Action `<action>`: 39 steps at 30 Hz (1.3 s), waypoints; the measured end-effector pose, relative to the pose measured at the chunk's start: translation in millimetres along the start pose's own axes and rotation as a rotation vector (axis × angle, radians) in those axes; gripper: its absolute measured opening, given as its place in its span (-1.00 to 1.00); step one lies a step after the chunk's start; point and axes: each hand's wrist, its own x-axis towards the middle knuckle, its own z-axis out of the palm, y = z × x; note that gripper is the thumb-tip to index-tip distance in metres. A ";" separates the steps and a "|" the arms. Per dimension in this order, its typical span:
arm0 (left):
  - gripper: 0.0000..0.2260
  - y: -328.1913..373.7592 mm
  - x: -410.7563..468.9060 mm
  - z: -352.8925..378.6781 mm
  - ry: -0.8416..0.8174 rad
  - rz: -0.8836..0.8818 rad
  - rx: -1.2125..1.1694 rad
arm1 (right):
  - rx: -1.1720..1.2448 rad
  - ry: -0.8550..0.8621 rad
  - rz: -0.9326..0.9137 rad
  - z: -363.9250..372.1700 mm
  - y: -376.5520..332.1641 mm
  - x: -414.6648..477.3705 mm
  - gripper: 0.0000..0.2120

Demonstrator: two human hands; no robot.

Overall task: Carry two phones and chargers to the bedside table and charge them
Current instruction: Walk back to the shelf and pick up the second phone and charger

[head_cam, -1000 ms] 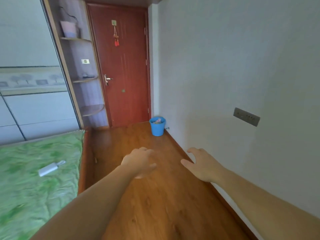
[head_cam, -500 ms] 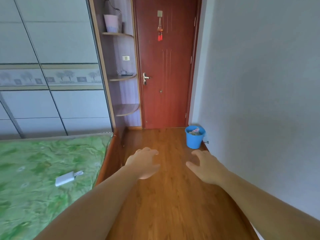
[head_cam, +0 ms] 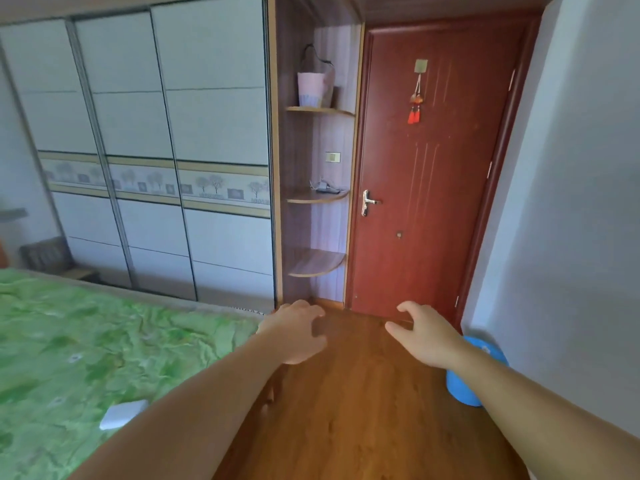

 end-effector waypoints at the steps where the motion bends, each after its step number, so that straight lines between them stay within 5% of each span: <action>1: -0.50 -1.5 19.2 1.9 -0.001 -0.015 0.004 | -0.001 -0.014 -0.016 -0.4 2.9 20.5 -0.42; 23: -0.52 -104.6 558.7 38.2 0.053 -0.059 -0.039 | -0.059 0.005 -0.097 21.7 74.1 568.7 -0.45; 39: -0.52 -136.2 916.0 12.6 0.032 -0.262 0.087 | 0.021 -0.092 -0.365 -12.1 128.9 979.8 -0.44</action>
